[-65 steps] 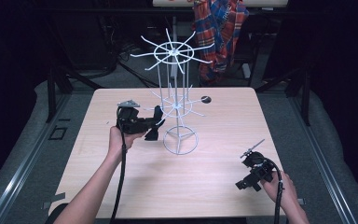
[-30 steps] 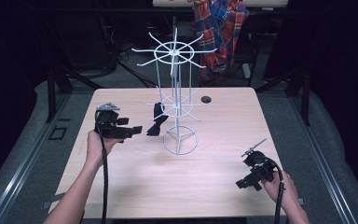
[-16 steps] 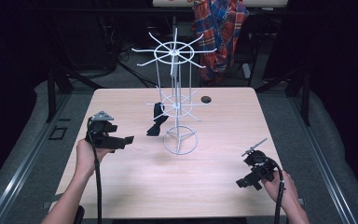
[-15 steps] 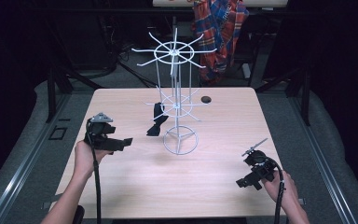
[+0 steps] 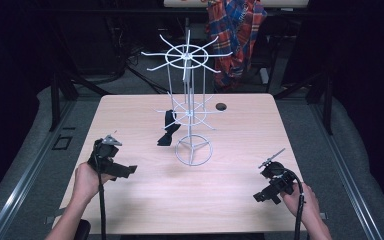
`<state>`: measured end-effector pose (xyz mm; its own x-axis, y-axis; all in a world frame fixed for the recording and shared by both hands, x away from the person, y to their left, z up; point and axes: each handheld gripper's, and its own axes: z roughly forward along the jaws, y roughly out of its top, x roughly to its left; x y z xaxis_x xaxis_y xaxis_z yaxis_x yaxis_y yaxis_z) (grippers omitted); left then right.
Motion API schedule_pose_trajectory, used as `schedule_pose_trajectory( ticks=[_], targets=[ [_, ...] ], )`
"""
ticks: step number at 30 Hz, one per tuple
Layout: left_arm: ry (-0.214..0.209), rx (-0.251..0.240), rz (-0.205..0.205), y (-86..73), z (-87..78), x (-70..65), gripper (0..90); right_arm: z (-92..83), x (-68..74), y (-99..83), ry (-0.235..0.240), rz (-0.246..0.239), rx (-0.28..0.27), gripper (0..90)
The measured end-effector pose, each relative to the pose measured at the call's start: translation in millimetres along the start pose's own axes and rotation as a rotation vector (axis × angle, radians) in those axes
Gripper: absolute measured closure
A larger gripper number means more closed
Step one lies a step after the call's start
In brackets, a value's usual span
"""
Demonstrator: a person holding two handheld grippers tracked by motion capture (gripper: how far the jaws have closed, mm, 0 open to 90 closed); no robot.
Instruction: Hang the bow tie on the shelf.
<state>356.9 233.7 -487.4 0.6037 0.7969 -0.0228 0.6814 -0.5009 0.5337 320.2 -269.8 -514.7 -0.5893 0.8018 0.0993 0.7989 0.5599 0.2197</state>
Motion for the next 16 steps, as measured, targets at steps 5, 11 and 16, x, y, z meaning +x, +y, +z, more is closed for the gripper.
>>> schedule_pose_trajectory(
  ticks=[5, 11, 16],
  targets=[
    [0.013, 0.022, 0.017, -5.9, 2.9, -3.2, 0.1, 0.8, 0.2, 0.1, 0.009, -0.008, -0.004, 15.2],
    [0.024, 0.026, 0.031, -8.0, 6.9, -2.3, 0.0, 3.1, 1.0, 0.7, 0.011, -0.006, -0.009, 15.2],
    [0.013, 0.037, 0.031, -9.1, 10.1, -0.2, 0.0, 4.4, 2.5, 2.2, 0.018, -0.007, 0.0, 15.2]
  ],
)
